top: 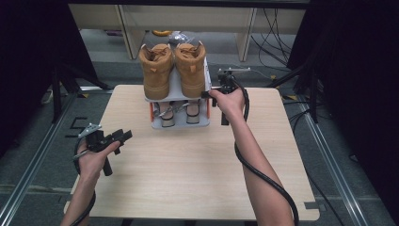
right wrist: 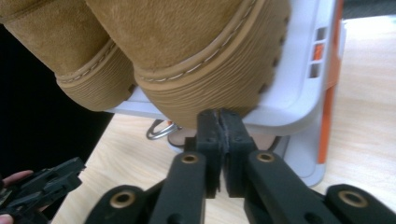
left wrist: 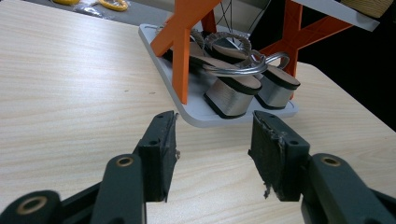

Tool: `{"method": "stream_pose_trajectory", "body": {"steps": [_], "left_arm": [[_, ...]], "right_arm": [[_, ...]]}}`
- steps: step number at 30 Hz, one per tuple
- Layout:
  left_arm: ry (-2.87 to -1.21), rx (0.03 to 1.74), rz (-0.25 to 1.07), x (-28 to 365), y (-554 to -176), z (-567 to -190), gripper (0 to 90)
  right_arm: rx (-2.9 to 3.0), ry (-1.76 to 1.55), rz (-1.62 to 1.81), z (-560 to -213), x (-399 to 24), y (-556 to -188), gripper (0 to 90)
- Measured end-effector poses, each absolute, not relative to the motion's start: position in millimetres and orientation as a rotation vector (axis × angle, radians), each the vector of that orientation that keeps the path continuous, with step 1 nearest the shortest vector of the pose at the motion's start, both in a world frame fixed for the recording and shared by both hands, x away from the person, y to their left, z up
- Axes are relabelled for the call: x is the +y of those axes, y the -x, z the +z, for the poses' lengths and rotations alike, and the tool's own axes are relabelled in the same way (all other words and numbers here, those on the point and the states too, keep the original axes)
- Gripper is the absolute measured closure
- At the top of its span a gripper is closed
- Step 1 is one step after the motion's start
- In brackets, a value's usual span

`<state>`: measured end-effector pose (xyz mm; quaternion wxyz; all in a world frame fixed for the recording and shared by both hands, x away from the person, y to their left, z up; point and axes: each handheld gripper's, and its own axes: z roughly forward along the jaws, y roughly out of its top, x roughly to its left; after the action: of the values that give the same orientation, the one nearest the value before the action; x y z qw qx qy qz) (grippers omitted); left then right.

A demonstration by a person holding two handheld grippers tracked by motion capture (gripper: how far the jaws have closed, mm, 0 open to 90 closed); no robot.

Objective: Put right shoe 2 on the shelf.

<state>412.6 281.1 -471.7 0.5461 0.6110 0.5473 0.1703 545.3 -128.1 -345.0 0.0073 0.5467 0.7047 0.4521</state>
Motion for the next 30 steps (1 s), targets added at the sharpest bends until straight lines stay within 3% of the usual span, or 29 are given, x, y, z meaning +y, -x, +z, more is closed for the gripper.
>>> {"method": "stream_pose_trajectory", "body": {"steps": [8, 30], "left_arm": [[-1.457, 1.291, 0.411, 279.7, -412.7, -472.1, 49.6], [-1.469, 1.322, 0.429, 279.0, -413.6, -479.1, 49.1]], "right_arm": [[2.157, -1.640, 1.362, -341.8, -152.6, -537.7, 75.5], [2.063, -1.626, 1.246, -383.7, -231.0, -495.7, 65.3]]}}
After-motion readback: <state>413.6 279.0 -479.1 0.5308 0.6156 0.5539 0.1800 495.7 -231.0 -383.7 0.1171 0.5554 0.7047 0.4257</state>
